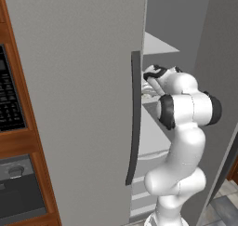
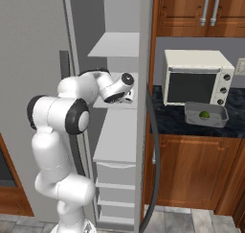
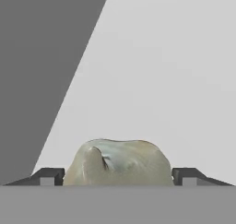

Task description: Take the garlic and lime out of the freezer and place them in the tupperware container on the counter. Then put the tupperware containing the vegetables back in the freezer.

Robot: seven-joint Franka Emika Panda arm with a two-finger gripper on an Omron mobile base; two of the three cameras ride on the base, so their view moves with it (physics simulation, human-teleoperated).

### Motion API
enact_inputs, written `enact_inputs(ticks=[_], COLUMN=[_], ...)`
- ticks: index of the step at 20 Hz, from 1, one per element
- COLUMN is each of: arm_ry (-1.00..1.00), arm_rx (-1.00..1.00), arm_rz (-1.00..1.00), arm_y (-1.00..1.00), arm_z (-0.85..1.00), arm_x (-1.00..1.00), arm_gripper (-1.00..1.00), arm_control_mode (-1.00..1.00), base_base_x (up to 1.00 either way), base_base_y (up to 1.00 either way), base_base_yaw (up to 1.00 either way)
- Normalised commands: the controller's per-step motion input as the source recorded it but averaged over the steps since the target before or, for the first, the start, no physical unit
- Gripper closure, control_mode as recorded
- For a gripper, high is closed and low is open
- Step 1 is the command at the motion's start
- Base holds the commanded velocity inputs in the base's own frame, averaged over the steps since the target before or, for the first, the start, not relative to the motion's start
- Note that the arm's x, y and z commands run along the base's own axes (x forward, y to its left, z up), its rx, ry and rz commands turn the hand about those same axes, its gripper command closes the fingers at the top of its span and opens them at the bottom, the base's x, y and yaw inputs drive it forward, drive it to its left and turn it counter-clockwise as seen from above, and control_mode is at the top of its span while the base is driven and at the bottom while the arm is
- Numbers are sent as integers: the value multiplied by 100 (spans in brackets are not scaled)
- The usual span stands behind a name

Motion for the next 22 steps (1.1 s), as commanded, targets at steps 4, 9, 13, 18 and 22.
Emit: enact_inputs(ticks=[4, 9, 13, 18, 22], arm_ry=[3, 10, 4, 0, 0], arm_rx=[0, 0, -1, -1, -1], arm_rz=[0, 0, 0, 0, 0], arm_y=[0, 0, 0, 0, 13], arm_z=[66, 84, 51, 33, 56], arm_x=[-71, -62, -88, -99, -82], arm_gripper=[100, 100, 100, 100, 100], arm_control_mode=[-100, -100, -100, -100, -100], base_base_x=[0, 0, 0, 0, 0], base_base_y=[0, 0, 0, 0, 0], base_base_yaw=[0, 0, 0, 0, 0])
